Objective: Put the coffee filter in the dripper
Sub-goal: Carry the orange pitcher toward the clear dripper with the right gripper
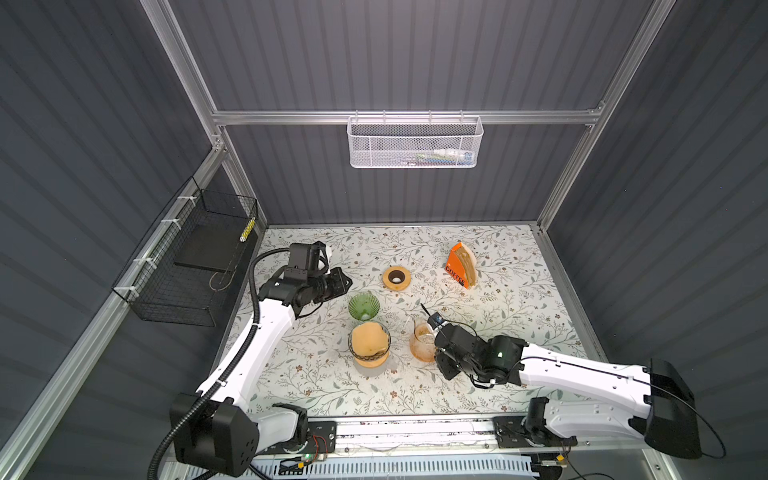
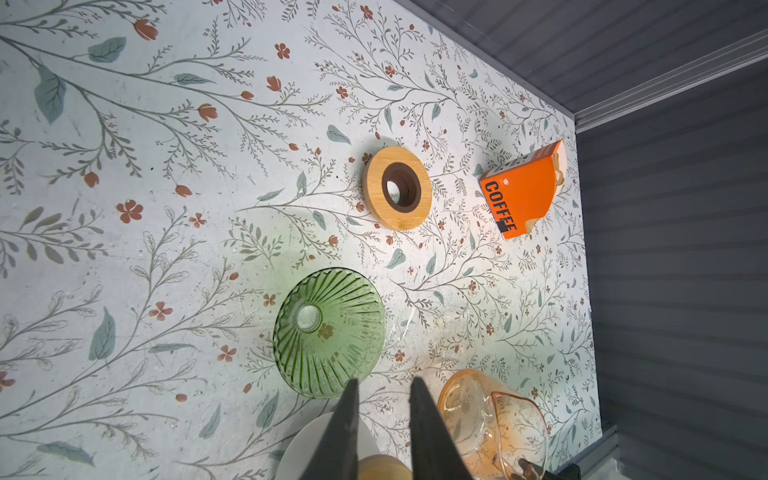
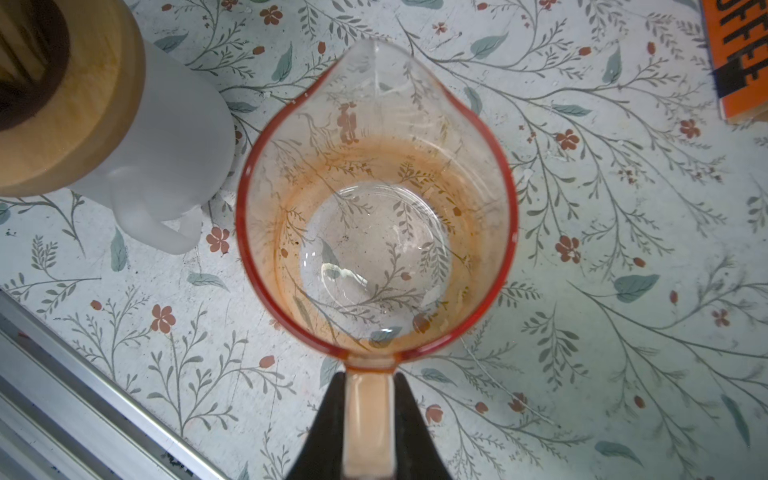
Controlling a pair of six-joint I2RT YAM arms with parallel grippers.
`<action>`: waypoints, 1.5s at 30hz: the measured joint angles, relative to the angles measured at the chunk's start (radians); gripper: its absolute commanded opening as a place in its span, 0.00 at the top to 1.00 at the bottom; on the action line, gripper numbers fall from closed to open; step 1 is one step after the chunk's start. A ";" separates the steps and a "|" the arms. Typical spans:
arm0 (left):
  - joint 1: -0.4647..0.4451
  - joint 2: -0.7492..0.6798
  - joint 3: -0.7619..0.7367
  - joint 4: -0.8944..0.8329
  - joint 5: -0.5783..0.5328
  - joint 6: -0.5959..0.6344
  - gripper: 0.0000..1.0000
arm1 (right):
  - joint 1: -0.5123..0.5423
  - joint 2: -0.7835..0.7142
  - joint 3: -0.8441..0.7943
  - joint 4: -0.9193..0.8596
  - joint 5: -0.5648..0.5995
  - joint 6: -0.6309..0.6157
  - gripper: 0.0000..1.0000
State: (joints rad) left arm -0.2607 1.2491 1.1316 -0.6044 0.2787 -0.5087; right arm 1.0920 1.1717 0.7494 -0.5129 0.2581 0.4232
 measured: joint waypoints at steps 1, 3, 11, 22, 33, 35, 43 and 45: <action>-0.001 0.000 0.000 0.000 -0.003 0.000 0.77 | 0.001 0.000 -0.009 0.011 0.000 0.004 1.00; -0.001 0.000 0.000 0.000 -0.007 -0.002 0.77 | 0.002 0.000 -0.024 0.024 0.000 0.011 1.00; -0.001 0.000 -0.010 -0.001 -0.019 -0.008 0.77 | 0.008 0.014 -0.054 0.061 -0.011 0.023 1.00; -0.007 0.000 -0.013 -0.001 -0.026 -0.011 0.77 | 0.033 0.067 -0.070 0.124 -0.026 0.030 1.00; -0.007 0.000 -0.013 -0.001 -0.029 -0.016 0.77 | 0.066 0.072 -0.082 0.147 -0.014 0.060 0.98; -0.007 0.000 -0.013 -0.001 -0.030 -0.016 0.78 | 0.071 0.075 -0.082 0.148 -0.009 0.068 0.96; -0.008 0.000 -0.013 -0.002 -0.040 -0.016 0.78 | 0.081 0.075 -0.095 0.155 0.004 0.085 0.86; -0.009 0.000 -0.013 -0.002 -0.042 -0.016 0.78 | 0.084 0.075 -0.100 0.158 0.006 0.090 0.84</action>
State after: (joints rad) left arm -0.2699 1.2491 1.1191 -0.6060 0.2371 -0.5243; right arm 1.1755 1.2469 0.6498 -0.3546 0.2642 0.5133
